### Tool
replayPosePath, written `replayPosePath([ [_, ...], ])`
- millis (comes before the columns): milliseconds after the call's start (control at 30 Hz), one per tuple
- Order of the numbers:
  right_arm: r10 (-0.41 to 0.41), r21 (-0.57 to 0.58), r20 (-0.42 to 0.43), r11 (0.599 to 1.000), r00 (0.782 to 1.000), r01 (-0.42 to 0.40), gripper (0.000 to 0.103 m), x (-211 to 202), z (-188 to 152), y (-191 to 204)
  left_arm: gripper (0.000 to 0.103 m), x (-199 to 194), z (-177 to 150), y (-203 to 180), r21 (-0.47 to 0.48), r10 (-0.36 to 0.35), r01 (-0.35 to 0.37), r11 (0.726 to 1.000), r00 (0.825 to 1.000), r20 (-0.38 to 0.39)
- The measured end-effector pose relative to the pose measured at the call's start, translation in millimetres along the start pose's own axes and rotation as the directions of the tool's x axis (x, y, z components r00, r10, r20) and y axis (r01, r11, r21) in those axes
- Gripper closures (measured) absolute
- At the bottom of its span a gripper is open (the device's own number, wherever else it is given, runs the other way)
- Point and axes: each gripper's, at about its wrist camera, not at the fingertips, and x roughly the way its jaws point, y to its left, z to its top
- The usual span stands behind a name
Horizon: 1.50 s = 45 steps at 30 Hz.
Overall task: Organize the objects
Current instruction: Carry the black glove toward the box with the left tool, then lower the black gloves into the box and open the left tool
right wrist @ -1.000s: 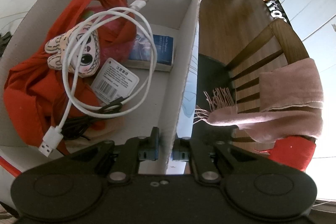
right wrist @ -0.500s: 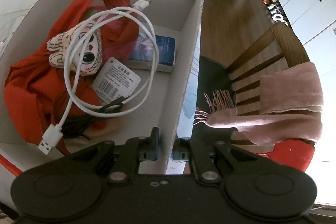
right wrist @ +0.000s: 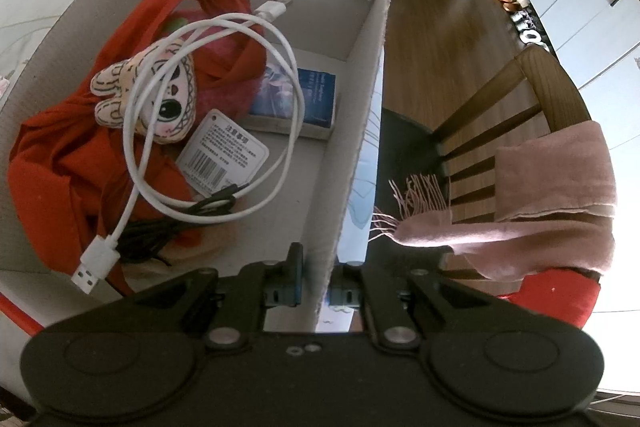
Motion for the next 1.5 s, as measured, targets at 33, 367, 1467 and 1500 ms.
replayPosePath([
  [33,0.001,0.001,0.000,1.000,1.000,-0.001,0.095,0,0,0,0.097,5,2,-5,0.005,-0.015,0.015,1.000,1.000,0.000],
  [367,0.003,0.002,0.003,1.000,1.000,-0.003,0.095,0,0,-1,0.097,75,-12,-12,-0.023,-0.058,0.056,0.998,0.994,-0.090],
  [1467,0.011,-0.002,0.002,1.000,1.000,-0.011,0.095,4,0,-2,0.036,134,-75,-14,0.002,-0.052,0.054,0.999,0.968,-0.246],
  [1500,0.010,-0.001,0.002,1.000,1.000,-0.010,0.095,4,-1,-2,0.036,132,-76,-16,0.002,-0.048,0.050,0.999,0.969,-0.244],
])
